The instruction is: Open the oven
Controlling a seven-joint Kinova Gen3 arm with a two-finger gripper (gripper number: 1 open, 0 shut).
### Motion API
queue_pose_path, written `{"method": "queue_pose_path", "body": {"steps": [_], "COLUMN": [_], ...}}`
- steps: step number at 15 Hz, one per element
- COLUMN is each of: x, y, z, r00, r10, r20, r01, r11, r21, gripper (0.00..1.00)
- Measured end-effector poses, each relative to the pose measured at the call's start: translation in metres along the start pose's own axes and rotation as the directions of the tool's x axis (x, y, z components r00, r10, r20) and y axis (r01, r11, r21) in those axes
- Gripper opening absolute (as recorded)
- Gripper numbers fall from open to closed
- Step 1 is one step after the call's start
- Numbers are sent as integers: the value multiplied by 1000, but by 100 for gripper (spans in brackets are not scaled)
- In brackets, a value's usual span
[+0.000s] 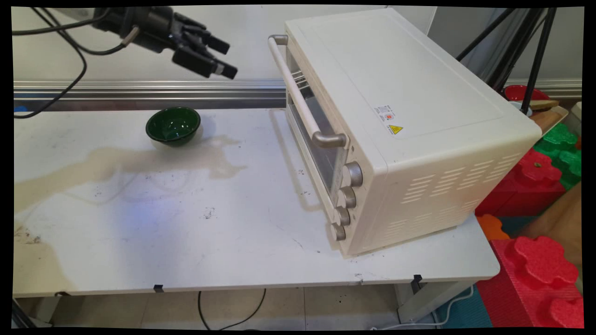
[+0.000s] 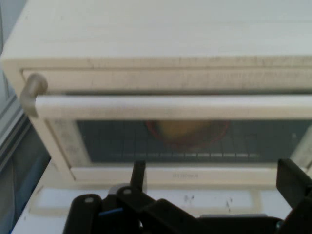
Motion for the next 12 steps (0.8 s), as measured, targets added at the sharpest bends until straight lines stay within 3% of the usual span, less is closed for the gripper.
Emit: {"method": "queue_pose_path", "body": {"steps": [5,12], "x": [29,50], "y": [3,8], "z": [26,52], "r00": [999,999], "r10": [-17,-21], "r20": [-29,-31], "r01": [17,20], "r11": [1000,999], "r21": [-12,-30], "gripper": [100,100]}}
